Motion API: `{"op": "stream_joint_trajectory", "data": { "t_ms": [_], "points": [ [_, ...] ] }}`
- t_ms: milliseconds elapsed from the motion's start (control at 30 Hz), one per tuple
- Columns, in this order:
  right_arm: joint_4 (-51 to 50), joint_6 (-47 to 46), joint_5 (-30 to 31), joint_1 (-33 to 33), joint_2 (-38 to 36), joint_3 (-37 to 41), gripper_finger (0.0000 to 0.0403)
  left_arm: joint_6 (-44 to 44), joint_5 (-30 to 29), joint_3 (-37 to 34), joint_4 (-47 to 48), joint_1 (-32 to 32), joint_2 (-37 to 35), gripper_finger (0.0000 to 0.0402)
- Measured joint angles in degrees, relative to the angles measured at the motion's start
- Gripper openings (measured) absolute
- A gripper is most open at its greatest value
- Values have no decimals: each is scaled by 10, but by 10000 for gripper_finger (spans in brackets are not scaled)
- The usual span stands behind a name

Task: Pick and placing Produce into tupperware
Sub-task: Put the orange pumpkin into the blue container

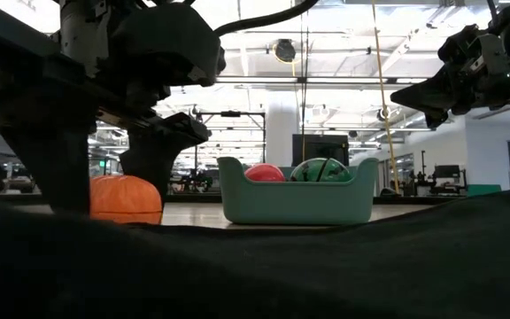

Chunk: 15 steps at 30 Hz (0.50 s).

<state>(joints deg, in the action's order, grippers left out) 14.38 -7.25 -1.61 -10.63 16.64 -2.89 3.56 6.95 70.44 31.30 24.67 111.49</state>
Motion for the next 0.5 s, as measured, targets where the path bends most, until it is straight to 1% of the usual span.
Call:
{"op": "stream_joint_trajectory", "data": {
  "t_ms": [133,267,500],
  "points": [
    [4,0,0,0,0,0,0,-5,9,0,4,0,-4,253],
    [7,0,0,0,0,0,0,-10,17,-1,25,-4,-18,256],
    [11,-1,0,0,5,0,0,-17,-3,0,59,-15,-74,268]
  ]
}}
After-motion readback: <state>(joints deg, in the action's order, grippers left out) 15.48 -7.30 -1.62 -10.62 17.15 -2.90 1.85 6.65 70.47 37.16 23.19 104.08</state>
